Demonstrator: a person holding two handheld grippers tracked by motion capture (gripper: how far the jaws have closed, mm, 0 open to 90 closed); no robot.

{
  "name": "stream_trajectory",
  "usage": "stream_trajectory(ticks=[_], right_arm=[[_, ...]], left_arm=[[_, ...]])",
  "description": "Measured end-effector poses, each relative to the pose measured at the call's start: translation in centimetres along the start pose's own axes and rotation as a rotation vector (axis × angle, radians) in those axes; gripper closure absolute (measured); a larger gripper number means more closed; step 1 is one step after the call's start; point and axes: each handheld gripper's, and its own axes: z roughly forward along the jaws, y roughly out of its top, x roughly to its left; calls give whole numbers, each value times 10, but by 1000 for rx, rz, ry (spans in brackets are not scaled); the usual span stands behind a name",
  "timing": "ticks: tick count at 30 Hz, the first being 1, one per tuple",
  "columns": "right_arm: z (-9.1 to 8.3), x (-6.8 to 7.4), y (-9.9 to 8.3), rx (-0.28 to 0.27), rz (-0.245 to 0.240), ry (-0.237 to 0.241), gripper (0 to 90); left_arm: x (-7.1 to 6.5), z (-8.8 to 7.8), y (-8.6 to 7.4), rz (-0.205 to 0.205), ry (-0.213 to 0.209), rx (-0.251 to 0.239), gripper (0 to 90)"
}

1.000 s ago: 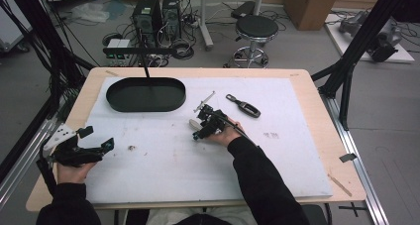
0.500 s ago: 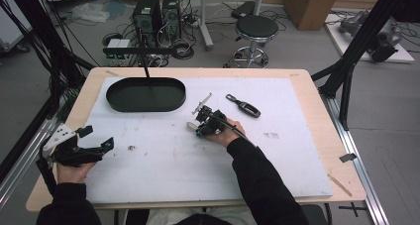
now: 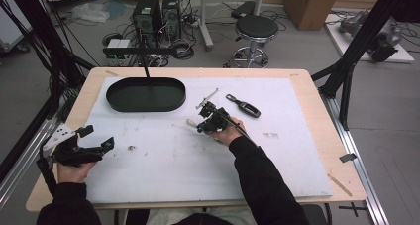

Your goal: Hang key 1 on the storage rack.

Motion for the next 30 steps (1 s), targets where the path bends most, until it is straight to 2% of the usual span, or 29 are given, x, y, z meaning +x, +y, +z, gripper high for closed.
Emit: stream_trajectory(ticks=[4, 11, 17, 24, 25, 30], right_arm=[[-11, -6, 0, -54, 41, 7, 870], [-29, -13, 0, -110, 61, 5, 870], [-41, -21, 1, -182, 109, 63, 871], [-54, -26, 2, -302, 150, 129, 872], [-59, -28, 3, -335, 157, 146, 872], [-67, -28, 6, -376, 162, 168, 872]], left_arm=[[1, 2, 0, -1, -3, 0, 19], [0, 5, 0, 3, -7, 10, 19], [1, 6, 0, 0, -5, 11, 19], [1, 6, -1, 1, -8, 14, 19], [0, 6, -1, 1, -8, 13, 19], [1, 6, 0, 1, -7, 13, 19]])
